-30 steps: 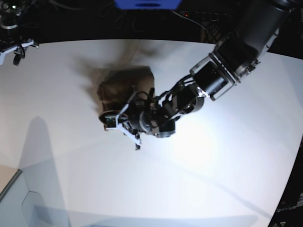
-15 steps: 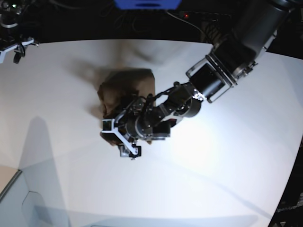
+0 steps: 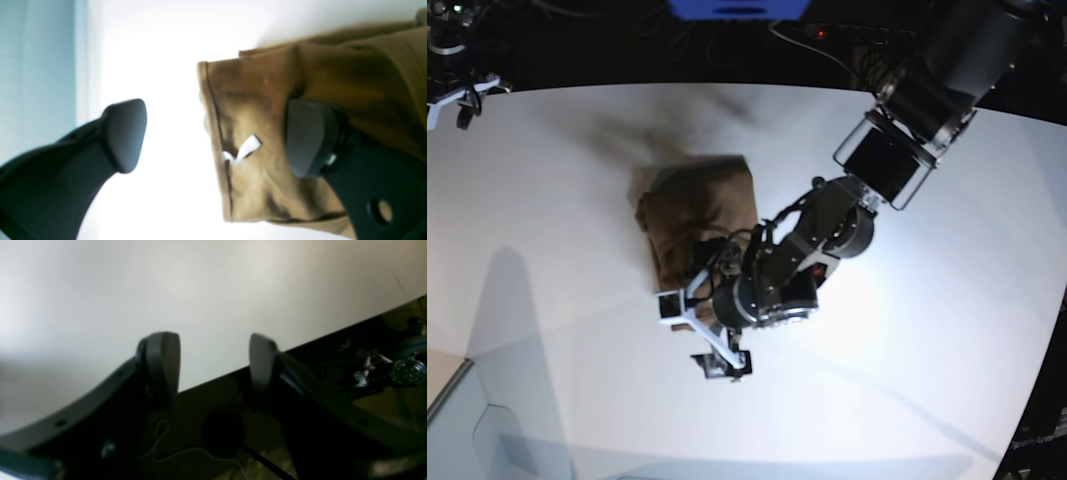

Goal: Layout the t-shirt on the table in an organized manner, then fold the t-shirt properly
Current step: 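Hold the bundle with the left gripper and flatten it into a square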

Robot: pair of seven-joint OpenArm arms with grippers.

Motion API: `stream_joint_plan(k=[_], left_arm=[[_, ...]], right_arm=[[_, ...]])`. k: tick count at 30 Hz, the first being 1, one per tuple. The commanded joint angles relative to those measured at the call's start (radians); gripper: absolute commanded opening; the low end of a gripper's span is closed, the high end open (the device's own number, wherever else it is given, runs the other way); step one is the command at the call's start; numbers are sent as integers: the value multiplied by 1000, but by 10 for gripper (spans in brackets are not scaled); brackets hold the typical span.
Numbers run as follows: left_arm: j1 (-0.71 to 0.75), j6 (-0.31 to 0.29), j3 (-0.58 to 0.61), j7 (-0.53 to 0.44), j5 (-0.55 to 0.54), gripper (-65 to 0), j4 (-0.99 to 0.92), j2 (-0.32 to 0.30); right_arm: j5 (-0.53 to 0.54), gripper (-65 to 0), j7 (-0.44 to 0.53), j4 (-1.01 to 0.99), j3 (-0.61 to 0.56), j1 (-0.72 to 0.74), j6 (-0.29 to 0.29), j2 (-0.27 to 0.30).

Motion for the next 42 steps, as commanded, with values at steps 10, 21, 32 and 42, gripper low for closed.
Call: stream_joint_plan(k=[10, 21, 32, 42], left_arm=[[129, 13, -241, -15, -4, -19, 226, 6], [524, 12, -784, 163, -14, -20, 505, -88], [812, 12, -1200, 171, -16, -20, 643, -83], [890, 12, -1271, 171, -16, -20, 650, -83]], right_arm=[[14, -310, 25, 18, -112, -2, 1, 9], [10, -310, 28, -57, -413, 92, 1, 9], [10, -312, 28, -213, -660, 164, 1, 49], [13, -314, 30, -256, -812, 151, 1, 46]])
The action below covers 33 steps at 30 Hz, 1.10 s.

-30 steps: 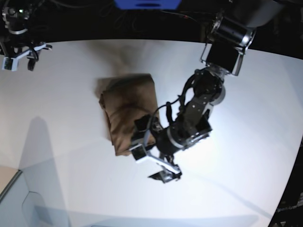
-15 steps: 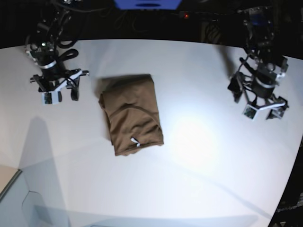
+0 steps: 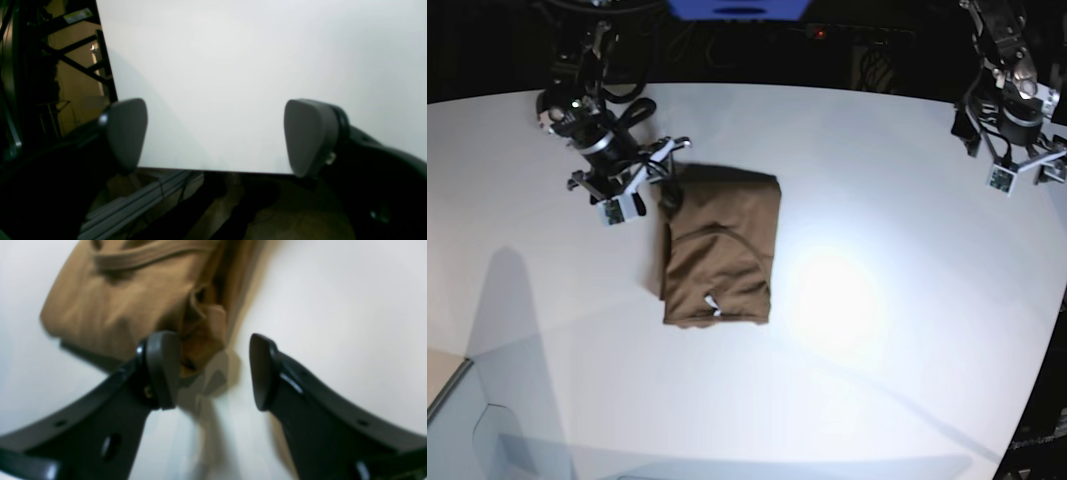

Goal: Layout the t-shirt on the table in an organized manner, then fold the t-shirt properly

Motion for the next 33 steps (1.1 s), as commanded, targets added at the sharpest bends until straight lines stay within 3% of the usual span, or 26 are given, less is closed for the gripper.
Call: stream_joint_plan(k=[1, 6, 10, 12, 14, 16, 20, 21, 23, 24, 28, 33], left_arm=[[-3, 9, -7, -17, -4, -20, 21, -11], [-4, 9, 2, -17, -4, -20, 21, -6], [-7, 7, 2, -15, -4, -22, 36, 32], [-3, 7, 4, -15, -16, -61, 57, 54], [13, 7, -4, -14, -65, -162, 80, 70], [40, 7, -4, -14, -126, -313, 103, 72], [97, 7, -5, -14, -211, -620, 131, 74], [108, 7, -5, -14, -222, -650, 136, 84], [132, 7, -11, -14, -237, -636, 148, 107], [149, 7, -25, -14, -245, -628, 149, 117], [197, 7, -84, -14, -332, -650, 152, 169], [280, 7, -139, -14, -444, -649, 145, 189]], right_arm=[[14, -314, 21, 22, -3, -5, 1, -1], [14, -314, 23, 28, 11, -11, 1, 3], [14, -314, 21, 36, 119, -13, 1, -1], [14, -315, 21, 51, 169, -34, 1, -1], [14, -316, 23, 86, 203, -61, 1, -1], [14, -337, 23, 137, 245, -102, 1, -1], [16, -486, 23, 217, 332, -182, 1, -38], [17, -528, 23, 227, 353, -196, 1, -38], [64, -629, 23, 246, 419, -228, 1, -38], [90, -650, 18, 250, 450, -243, 1, -38], [218, -650, 17, 249, 567, -305, 1, -38], [341, -650, 15, 240, 650, -371, 1, -38]])
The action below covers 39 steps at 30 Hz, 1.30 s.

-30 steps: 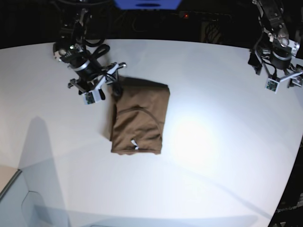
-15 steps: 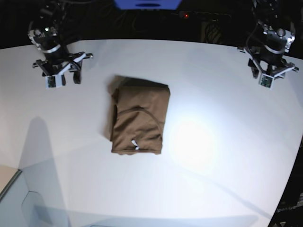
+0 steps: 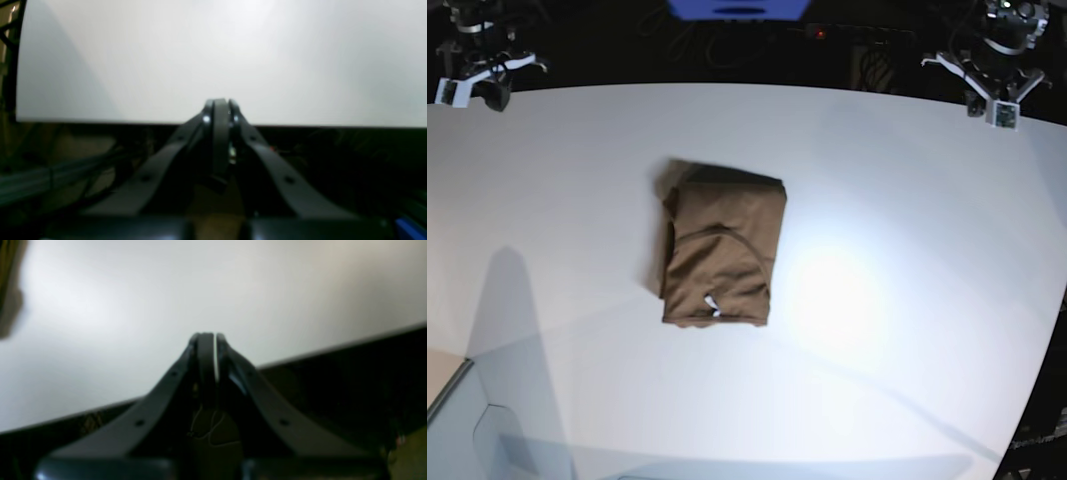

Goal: Layout the t-shirt on the table in an organized manner, then fold the t-shirt properly

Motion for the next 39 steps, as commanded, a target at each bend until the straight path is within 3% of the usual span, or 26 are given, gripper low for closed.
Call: stream_joint_plan(k=[1, 5, 12, 21, 28, 36, 39], left_arm=[[34, -2, -5, -13, -20, -649, 10, 3], [77, -2, 1, -16, -36, -649, -68, 5], [17, -2, 3, -35, -26, -649, -398, -14], [-79, 10, 170, -294, -25, -649, -896, -110], [-170, 10, 239, -486, -25, -649, -1189, -159], [-372, 13, 346, -518, -26, -649, -1521, -255], [-454, 15, 391, -632, -26, -649, -1680, -274]], right_arm=[[34, -650, 25, 2, 4, -28, 5, 2], [53, -650, 25, -113, 6, -28, 5, 2], [51, -650, 32, -381, 0, 5, 5, 23], [51, -650, 48, -687, 0, 92, 5, 129], [50, -650, 287, -845, -89, 83, 3, 134], [50, -650, 451, -1041, -157, 106, -8, 132], [20, -650, 582, -1159, -209, 129, -84, 135]])
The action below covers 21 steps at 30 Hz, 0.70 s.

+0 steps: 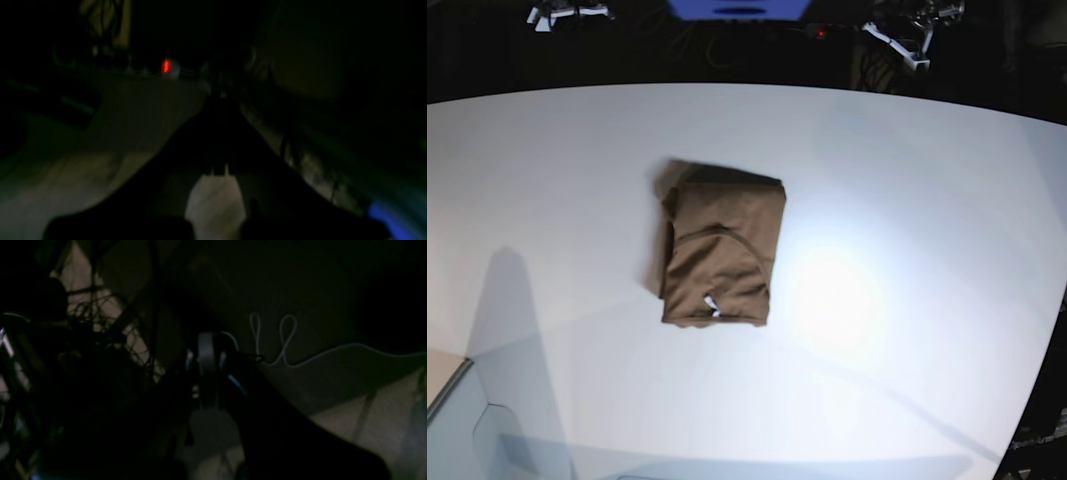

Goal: Layout the t-shirt on the table in an organized manner, then fold the t-shirt properly

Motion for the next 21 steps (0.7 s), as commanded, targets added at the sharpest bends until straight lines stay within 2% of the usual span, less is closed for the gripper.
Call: stream_joint_plan(k=[1, 3, 4, 5, 7, 10, 12, 14, 16, 17, 18, 21], left_arm=[[-5, -11, 18, -34, 1, -649, -36, -11], [-44, -9, 69, -102, 1, -649, -116, -12], [-59, 11, 90, -120, 1, -649, -145, -12], [-68, 50, 107, -127, 1, -649, -159, -9], [-73, 179, 141, -139, 1, -649, -168, -2], [-81, 365, 217, -140, 1, -649, -168, 24], [-91, 437, 254, -140, -4, -649, -168, 40], [-107, 488, 270, -140, -9, -649, -171, 46], [-108, 515, 268, -140, -9, -649, -171, 67], [-108, 528, 268, -140, -9, -649, -171, 75], [-110, 537, 270, -140, -9, -649, -171, 78], [-110, 549, 273, -140, -9, -649, -171, 83]], right_arm=[[-27, -650, 50, -31, -15, -3, -29, 8], [-93, -650, 166, -138, -50, 28, -110, 8], [-138, -650, 229, -198, -67, 45, -155, 8], [-177, -650, 288, -255, -79, 62, -199, 8], [-256, -650, 406, -376, -93, 99, -311, 8], [-392, -650, 554, -550, -93, 154, -554, 17], [-483, -650, 597, -616, -93, 178, -732, 22], [-558, -650, 590, -623, -93, 188, -907, 20], [-630, -650, 571, -623, -93, 192, -1034, 18], [-650, -650, 559, -622, -93, 192, -1086, 17], [-658, -650, 553, -622, -93, 197, -1112, 15], [-659, -650, 533, -625, -94, 206, -1126, -8]])
